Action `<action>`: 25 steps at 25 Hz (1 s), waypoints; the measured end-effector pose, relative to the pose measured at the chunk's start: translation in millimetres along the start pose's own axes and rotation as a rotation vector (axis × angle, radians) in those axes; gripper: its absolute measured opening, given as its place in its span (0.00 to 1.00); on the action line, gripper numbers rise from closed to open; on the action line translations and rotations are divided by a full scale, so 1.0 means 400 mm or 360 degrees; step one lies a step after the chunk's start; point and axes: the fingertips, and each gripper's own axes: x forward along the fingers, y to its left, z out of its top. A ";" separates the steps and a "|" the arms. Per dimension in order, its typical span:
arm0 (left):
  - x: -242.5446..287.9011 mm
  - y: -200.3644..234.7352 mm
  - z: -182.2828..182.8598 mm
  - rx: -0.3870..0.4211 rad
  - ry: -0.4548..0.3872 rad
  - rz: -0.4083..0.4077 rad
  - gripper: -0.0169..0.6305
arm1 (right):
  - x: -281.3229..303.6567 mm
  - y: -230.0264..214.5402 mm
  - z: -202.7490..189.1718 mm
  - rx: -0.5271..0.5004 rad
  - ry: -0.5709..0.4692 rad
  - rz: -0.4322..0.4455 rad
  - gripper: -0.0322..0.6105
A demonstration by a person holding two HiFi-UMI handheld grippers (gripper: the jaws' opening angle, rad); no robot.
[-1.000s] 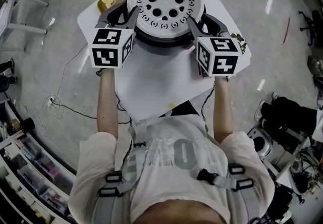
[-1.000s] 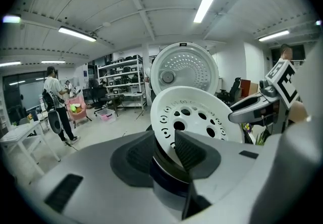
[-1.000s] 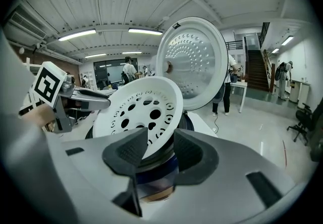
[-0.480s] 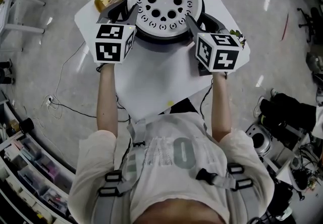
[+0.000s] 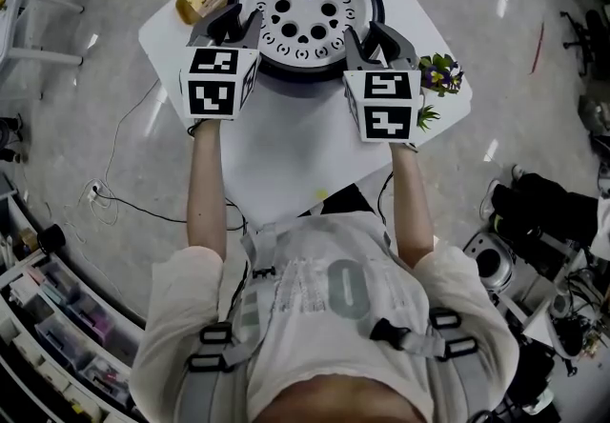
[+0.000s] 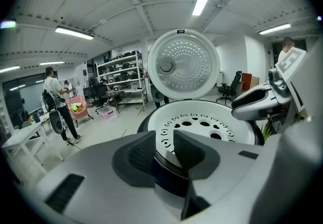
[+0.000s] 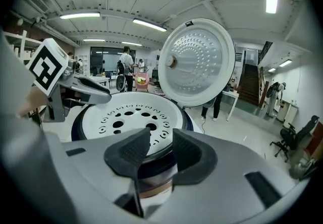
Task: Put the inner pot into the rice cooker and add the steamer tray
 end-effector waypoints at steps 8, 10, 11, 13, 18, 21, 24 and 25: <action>-0.002 -0.014 0.021 -0.0029 -0.0039 -0.0012 0.21 | -0.005 -0.017 -0.001 -0.0041 0.0014 -0.0001 0.30; -0.014 -0.011 0.041 -0.0036 -0.0085 -0.0004 0.21 | -0.011 -0.016 0.014 -0.0060 -0.0006 0.0004 0.30; -0.022 -0.009 0.056 -0.0033 -0.0113 0.0005 0.21 | -0.018 -0.015 0.030 -0.0057 -0.0035 0.0008 0.30; -0.047 -0.002 0.097 -0.0021 -0.0183 0.0029 0.21 | -0.037 -0.014 0.075 -0.0043 -0.0113 0.0019 0.30; -0.148 0.021 0.209 0.0018 -0.0429 0.0140 0.21 | -0.096 -0.003 0.206 -0.0022 -0.0388 0.0041 0.30; -0.231 0.025 0.265 0.0084 -0.0595 0.0238 0.19 | -0.139 0.017 0.275 -0.0006 -0.0562 0.0064 0.23; -0.327 0.038 0.300 0.0120 -0.0753 0.0379 0.09 | -0.174 0.055 0.336 -0.0009 -0.0716 0.0110 0.09; -0.358 0.043 0.304 0.0117 -0.0796 0.0423 0.07 | -0.185 0.073 0.352 -0.0017 -0.0764 0.0140 0.06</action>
